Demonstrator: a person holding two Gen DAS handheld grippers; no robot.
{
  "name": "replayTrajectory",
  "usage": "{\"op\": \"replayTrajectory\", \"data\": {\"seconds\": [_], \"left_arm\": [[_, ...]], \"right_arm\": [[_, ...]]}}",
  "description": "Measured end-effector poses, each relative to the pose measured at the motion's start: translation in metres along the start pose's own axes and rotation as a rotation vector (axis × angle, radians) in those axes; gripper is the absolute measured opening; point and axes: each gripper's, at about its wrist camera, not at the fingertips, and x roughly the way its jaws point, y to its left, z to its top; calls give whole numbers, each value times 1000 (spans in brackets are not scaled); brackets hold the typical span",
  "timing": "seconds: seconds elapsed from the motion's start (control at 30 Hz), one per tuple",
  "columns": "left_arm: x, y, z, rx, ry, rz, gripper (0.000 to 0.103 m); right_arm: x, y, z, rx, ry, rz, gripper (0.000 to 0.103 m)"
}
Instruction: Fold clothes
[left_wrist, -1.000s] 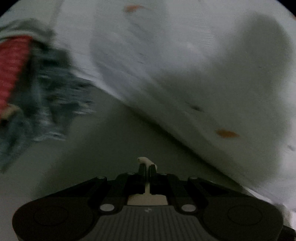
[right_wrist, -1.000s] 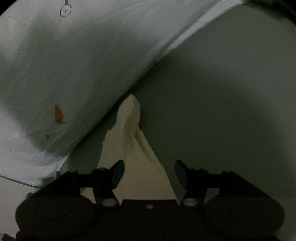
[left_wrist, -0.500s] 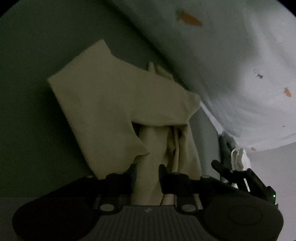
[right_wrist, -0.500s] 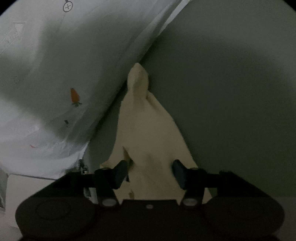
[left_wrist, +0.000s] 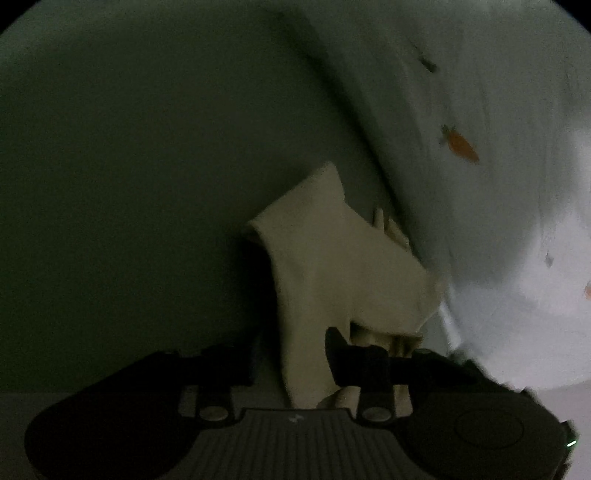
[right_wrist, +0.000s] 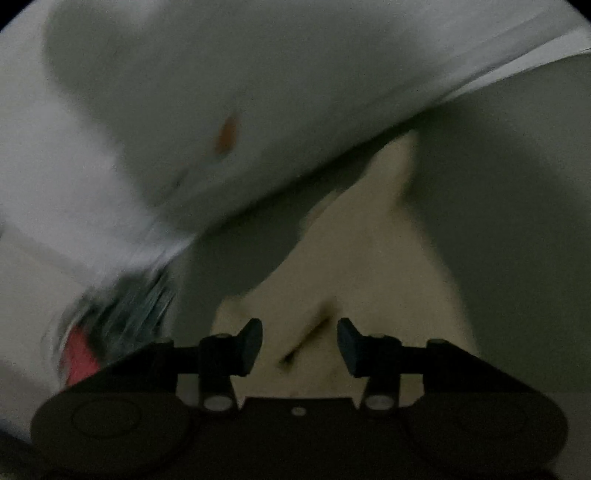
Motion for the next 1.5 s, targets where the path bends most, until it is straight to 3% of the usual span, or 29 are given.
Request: {"op": "replayTrajectory", "data": {"seconds": [0.1, 0.23, 0.3, 0.5, 0.63, 0.7, 0.77, 0.87, 0.93, 1.0, 1.13, 1.3, 1.5], "left_arm": [[-1, 17, 6, -113, 12, -64, 38], [-2, 23, 10, -144, 20, -91, 38], [-1, 22, 11, -143, 19, -92, 38], [4, 29, 13, -184, 29, -119, 37], [7, 28, 16, -157, 41, -120, 37], [8, 28, 18, -161, 43, -120, 37], [9, 22, 20, -160, 43, -85, 37], [4, -9, 21, 10, 24, 49, 35], [-3, -31, 19, 131, 32, 91, 35], [-12, -45, 15, 180, 34, 91, 35], [-32, -65, -4, 212, 18, 54, 37], [-46, -75, -49, 266, 71, 29, 37], [-45, -73, -97, 328, 165, 39, 37]], "right_arm": [[36, 6, -5, -18, 124, 43, 38], [71, 8, -14, -21, 212, 35, 32], [80, 8, -15, -19, 225, -6, 31], [79, -1, -14, 41, 235, -10, 27], [83, 4, -16, -9, 255, -18, 26], [81, 10, -17, -46, 256, -13, 3], [76, 19, -17, -81, 246, -1, 2], [68, 31, -17, -134, 231, 17, 2], [63, 39, -17, -169, 221, 29, 2], [44, 44, -17, -177, 162, 31, 2], [-6, 57, -28, -318, 73, -31, 2], [-72, 32, -49, -254, -35, -81, 2], [-120, -15, -93, -72, -54, -114, 2]]}}
